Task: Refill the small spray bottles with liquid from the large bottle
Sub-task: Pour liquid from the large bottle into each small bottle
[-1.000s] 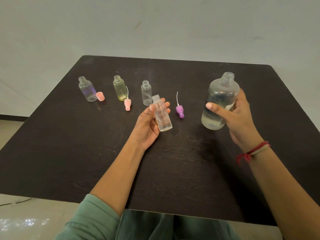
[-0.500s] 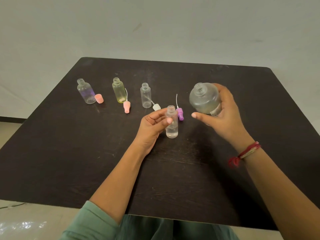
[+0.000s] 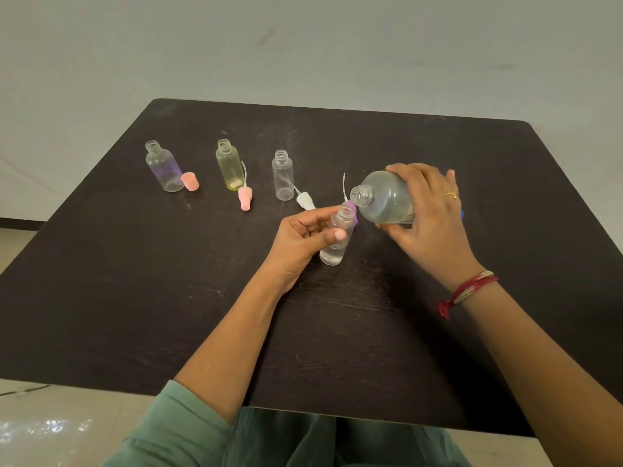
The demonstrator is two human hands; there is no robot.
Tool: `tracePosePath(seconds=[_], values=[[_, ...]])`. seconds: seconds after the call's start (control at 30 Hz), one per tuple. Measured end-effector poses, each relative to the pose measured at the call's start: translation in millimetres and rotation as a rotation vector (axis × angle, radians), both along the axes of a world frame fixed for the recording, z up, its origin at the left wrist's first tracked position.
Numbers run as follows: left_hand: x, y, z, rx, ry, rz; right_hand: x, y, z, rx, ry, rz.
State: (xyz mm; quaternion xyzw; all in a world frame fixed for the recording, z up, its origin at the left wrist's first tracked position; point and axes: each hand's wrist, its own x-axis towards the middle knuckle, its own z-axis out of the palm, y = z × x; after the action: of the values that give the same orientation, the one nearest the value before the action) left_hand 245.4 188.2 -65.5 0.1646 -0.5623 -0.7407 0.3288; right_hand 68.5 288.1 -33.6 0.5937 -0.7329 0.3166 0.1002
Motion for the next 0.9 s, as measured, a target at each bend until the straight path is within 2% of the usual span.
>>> tracePosePath(seconds=[0.37,0.9], values=[[-0.5,-0.3,-2.4,-0.002,-0.008,0.013,-1.4,0.6,3.5,0.001,0.190,-0.038],[-0.6,-1.6,-3.9,0.005,-0.008,0.010,-4.8,1.6,8.8,-0.008,0.288,-0.038]])
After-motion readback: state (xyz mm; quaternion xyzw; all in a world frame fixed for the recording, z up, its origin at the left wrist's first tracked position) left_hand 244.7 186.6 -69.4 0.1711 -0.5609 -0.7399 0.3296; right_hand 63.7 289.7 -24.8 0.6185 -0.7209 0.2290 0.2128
